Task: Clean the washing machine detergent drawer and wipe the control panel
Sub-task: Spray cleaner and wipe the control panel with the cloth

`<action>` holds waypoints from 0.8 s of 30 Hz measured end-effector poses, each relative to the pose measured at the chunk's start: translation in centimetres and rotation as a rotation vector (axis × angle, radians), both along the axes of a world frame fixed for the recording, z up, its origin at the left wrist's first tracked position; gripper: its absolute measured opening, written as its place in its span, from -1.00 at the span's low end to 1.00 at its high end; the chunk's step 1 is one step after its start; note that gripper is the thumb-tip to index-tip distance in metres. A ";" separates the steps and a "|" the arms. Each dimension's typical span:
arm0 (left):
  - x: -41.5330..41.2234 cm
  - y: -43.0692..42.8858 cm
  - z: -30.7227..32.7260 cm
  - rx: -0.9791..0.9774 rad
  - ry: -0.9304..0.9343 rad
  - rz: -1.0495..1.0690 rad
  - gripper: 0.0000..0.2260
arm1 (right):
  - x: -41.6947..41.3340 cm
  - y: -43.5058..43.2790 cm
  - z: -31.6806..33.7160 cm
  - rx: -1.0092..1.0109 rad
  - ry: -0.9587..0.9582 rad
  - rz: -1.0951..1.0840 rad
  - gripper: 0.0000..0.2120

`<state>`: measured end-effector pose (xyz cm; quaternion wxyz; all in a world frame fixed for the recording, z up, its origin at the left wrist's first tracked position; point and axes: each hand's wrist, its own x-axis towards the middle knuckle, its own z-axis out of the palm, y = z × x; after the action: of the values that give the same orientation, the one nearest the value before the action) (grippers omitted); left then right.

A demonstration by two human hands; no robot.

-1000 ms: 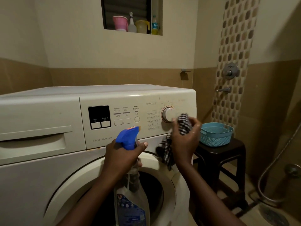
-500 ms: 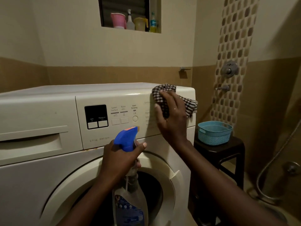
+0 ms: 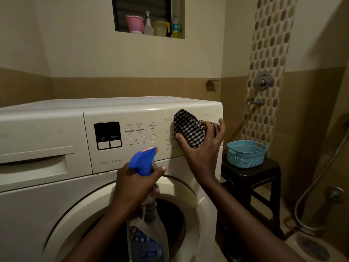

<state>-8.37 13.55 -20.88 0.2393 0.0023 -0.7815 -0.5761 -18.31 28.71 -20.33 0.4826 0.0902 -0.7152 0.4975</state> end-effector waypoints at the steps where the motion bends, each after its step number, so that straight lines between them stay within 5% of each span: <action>1: 0.0 0.0 0.0 0.001 -0.003 0.003 -0.79 | 0.1 -0.7 0.0 -0.049 -0.020 0.005 -0.33; 5: -0.2 0.1 -0.1 -0.021 -0.011 0.000 -0.77 | 0.4 -2.0 0.7 -0.128 -0.029 0.036 -0.40; 12: -0.1 0.7 0.3 -0.020 0.001 0.024 -0.78 | -1.1 3.6 -1.3 0.213 0.039 0.100 -0.30; 16: 0.0 0.6 0.3 -0.027 0.012 0.008 -0.78 | -1.0 4.8 -3.2 0.008 -0.079 0.031 -0.43; 19: 0.1 0.7 0.4 -0.029 0.007 0.028 -0.77 | 0.2 2.1 -3.1 -0.163 -0.143 0.115 -0.35; 24: 0.1 0.8 0.4 -0.017 0.001 0.051 -0.78 | 2.6 -3.1 -3.9 -0.174 0.004 0.082 -0.61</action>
<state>-8.22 14.36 -20.53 0.2542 0.0197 -0.7859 -0.5633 -15.71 25.62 -24.20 0.4693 0.0783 -0.6638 0.5770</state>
